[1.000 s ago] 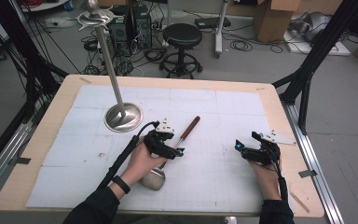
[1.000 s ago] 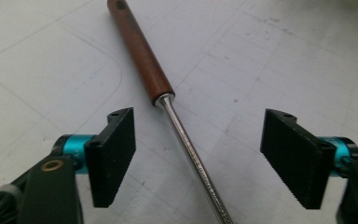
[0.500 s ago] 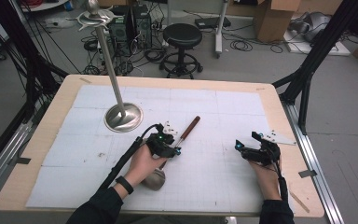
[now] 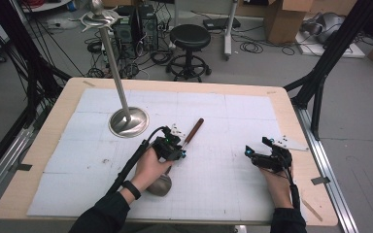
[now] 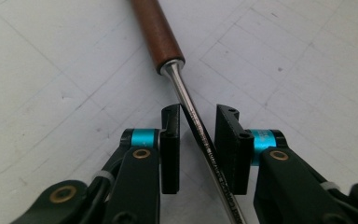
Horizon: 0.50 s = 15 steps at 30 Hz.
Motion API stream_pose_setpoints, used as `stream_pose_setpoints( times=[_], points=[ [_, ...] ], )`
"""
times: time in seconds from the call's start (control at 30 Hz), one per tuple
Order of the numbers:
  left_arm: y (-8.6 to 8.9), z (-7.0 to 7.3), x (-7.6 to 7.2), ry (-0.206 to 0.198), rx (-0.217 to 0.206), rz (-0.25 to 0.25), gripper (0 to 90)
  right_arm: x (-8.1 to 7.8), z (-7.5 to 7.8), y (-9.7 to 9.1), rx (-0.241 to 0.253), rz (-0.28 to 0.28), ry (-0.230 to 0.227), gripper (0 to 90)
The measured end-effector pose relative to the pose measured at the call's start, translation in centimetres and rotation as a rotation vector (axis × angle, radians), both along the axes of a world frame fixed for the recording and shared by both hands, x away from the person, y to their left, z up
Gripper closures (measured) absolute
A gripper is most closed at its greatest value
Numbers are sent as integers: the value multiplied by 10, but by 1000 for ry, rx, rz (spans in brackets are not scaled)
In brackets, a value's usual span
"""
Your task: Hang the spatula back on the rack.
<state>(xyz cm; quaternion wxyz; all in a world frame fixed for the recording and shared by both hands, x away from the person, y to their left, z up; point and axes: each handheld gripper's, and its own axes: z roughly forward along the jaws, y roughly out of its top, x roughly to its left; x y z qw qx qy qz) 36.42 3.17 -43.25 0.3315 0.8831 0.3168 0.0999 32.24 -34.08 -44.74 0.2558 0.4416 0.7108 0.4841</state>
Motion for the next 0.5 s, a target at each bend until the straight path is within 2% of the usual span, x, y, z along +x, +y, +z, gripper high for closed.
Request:
stream_pose_setpoints(
  times=[0.1, 0.13, 0.43, 0.5],
  points=[
    [3, 0, 2, 2, 5, -7, 829, 0, 0, 0, 0, 0, -1, 161],
    [5, 0, 3, -2, 7, -25, 831, 0, 0, 0, 1, 0, -1, 161],
    [3, -1, 2, -26, 26, -37, 831, 0, 0, 1, 0, -2, 1, 161],
    [4, -1, 3, -15, 21, -34, 833, 0, 0, 1, 2, -1, 5, 162]
  ],
)
